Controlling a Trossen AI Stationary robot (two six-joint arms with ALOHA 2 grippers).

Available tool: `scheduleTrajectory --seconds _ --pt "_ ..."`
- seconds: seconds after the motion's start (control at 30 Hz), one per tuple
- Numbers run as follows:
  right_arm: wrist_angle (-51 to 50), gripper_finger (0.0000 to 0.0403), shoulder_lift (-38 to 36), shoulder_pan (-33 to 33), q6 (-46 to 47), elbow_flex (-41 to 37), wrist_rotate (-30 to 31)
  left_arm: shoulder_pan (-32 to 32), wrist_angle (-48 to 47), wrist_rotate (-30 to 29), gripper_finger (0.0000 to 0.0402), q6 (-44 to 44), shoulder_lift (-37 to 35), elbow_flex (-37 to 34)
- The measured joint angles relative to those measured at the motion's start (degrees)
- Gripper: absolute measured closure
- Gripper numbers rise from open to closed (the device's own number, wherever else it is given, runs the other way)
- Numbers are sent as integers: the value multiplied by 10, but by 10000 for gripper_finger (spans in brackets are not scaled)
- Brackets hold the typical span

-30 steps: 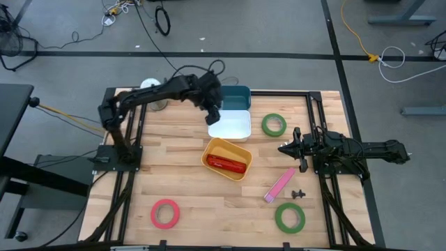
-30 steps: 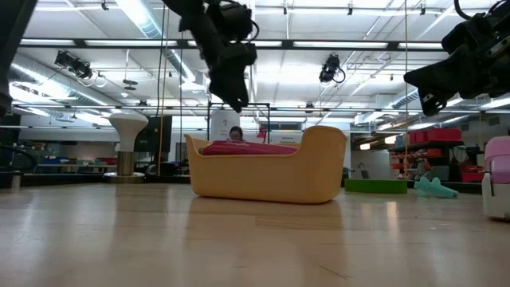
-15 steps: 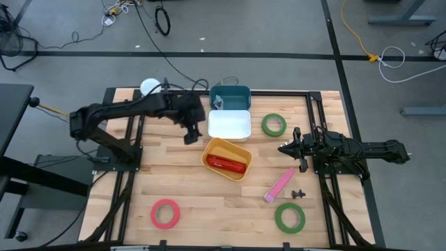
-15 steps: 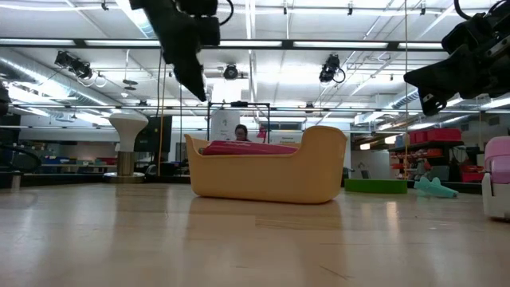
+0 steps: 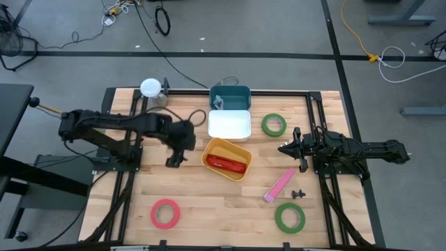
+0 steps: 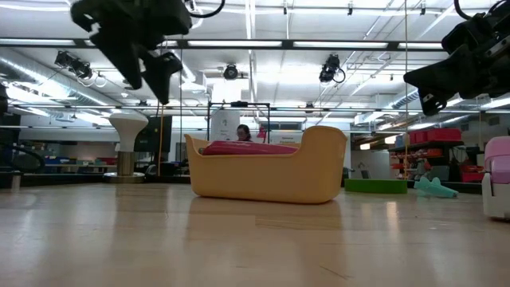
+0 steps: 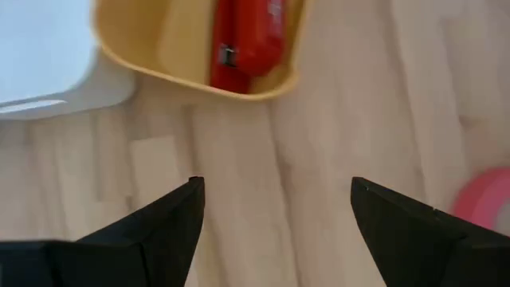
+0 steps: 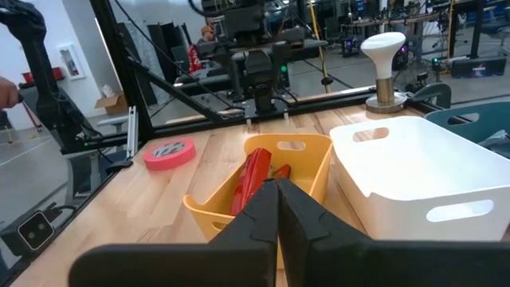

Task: Pick and place Stapler, Stapler remover, tape
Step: Put the pink tape into the white bin

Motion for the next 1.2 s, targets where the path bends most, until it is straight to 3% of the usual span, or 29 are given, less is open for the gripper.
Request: scheduleTrajectory --seconds 0.4,0.83,1.0,1.2 --pt "0 396 0 0 0 0 -2 -140 -7 0 87 -172 3 -1" --pt "0 396 0 0 0 0 -2 -300 -2 -2 87 -176 3 -1" --pt "0 396 0 0 0 0 -2 -340 2 -34 87 -178 11 -1" --pt "0 396 0 0 0 0 -1 -381 40 -40 87 -234 33 -23"
